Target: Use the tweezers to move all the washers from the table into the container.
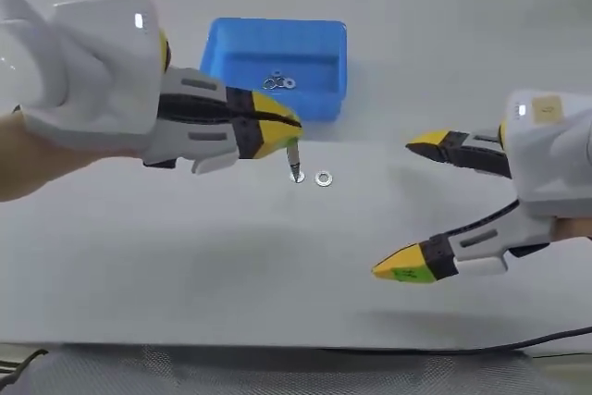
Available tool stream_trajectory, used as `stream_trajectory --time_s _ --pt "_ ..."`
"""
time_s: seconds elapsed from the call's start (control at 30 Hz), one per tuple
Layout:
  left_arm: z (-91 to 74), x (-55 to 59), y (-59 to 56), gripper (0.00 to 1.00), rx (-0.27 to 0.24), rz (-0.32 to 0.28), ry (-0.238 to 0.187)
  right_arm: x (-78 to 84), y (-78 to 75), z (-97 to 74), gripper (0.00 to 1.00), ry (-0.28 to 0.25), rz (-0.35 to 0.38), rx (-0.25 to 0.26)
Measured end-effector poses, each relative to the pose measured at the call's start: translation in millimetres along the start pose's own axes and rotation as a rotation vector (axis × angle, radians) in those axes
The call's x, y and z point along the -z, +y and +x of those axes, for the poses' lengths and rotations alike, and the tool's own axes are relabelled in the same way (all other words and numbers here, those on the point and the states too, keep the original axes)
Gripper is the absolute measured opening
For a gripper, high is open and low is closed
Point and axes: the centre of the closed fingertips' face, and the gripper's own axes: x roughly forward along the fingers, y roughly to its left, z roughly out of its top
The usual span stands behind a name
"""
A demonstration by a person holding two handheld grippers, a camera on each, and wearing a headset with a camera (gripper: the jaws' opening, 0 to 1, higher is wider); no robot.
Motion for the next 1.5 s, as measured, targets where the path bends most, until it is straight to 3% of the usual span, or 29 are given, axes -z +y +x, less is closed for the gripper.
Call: stream_trajectory --time_s 0.5,0.73,0.97,1.23,1.37,1.5 --pt "6.5 3.6 4.2 0.05 0.007 -0.01 0.011 2.6 -3.1 -0.2 0.94 -0.008 0.007 0.006" --pt "10.7 10.4 1.0 0.05 0.02 -0.007 0.032 4.3 -1.8 0.7 0.93 -0.007 0.014 0.005" --pt "11.8 9.3 -0.3 0.05 0.028 -0.02 0.026 8.0 0.4 0.4 0.92 0.001 0.024 0.001" --pt "8.9 11.1 -1.6 0.05 0.034 -0.008 0.035 -13.0 7.4 13.2 0.91 -0.023 -0.018 -0.043" --pt "8.5 11.6 -3.6 0.05 0.039 -0.024 0.032 -27.0 8.3 25.2 0.83 -0.038 -0.085 -0.064" --pt "9.4 11.3 -5.1 0.05 0.04 -0.03 0.023 -39.0 7.1 38.4 0.79 -0.048 -0.106 -0.084"
